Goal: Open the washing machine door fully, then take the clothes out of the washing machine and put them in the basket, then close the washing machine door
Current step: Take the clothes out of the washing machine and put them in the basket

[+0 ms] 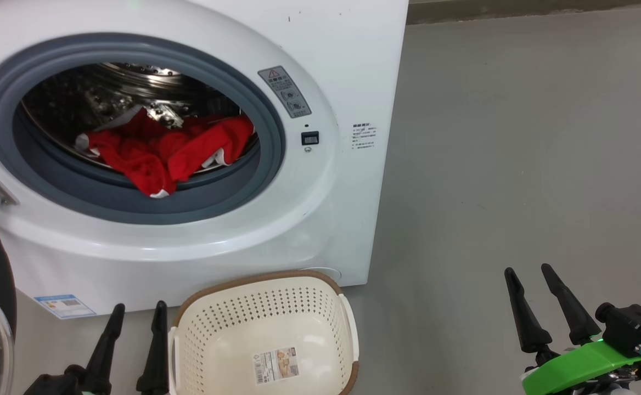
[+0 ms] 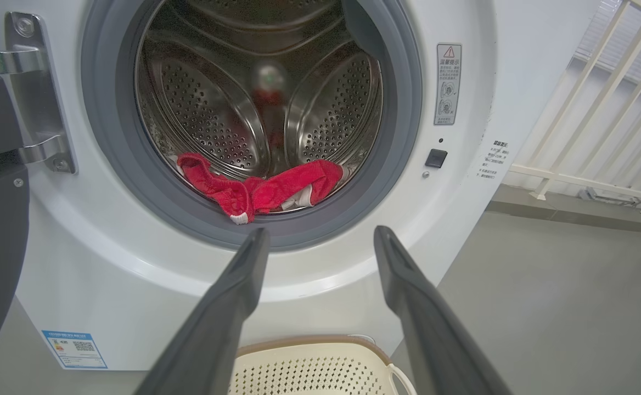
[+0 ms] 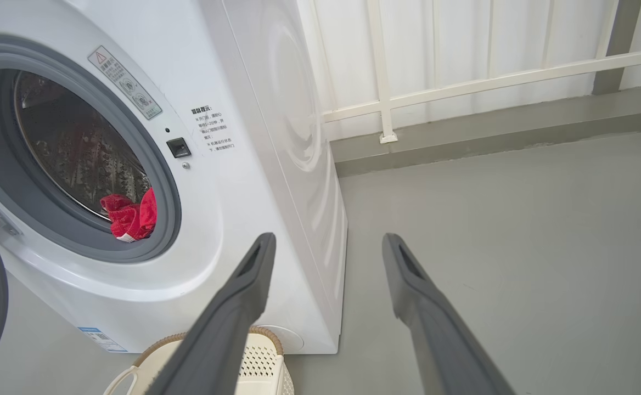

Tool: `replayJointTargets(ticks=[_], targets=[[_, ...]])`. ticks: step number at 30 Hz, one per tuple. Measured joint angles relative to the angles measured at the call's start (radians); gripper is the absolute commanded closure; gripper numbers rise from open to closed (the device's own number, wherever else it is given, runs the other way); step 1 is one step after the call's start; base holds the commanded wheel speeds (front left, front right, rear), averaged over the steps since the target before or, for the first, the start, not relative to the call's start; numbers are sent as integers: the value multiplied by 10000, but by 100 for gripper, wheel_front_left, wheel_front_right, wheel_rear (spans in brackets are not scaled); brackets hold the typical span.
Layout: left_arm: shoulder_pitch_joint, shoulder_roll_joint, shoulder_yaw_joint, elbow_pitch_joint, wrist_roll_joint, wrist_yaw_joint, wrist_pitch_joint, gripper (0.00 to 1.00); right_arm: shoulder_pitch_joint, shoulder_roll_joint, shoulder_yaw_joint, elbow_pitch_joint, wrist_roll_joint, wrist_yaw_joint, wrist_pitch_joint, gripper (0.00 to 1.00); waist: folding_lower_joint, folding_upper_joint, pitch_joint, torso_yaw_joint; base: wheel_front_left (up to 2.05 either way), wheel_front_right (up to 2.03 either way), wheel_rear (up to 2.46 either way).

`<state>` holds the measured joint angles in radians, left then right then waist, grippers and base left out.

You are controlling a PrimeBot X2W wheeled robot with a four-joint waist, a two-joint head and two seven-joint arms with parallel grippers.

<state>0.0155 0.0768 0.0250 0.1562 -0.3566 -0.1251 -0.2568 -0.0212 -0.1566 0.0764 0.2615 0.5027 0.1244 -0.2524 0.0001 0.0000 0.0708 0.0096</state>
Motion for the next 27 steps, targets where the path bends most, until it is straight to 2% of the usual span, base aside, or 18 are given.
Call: replayJointTargets(ticks=[27], targets=[[-13, -2, -58, -6, 17, 0, 0, 0, -21, 19, 8, -2, 2, 0, 0, 0, 0, 0, 148, -36, 0, 0, 0]])
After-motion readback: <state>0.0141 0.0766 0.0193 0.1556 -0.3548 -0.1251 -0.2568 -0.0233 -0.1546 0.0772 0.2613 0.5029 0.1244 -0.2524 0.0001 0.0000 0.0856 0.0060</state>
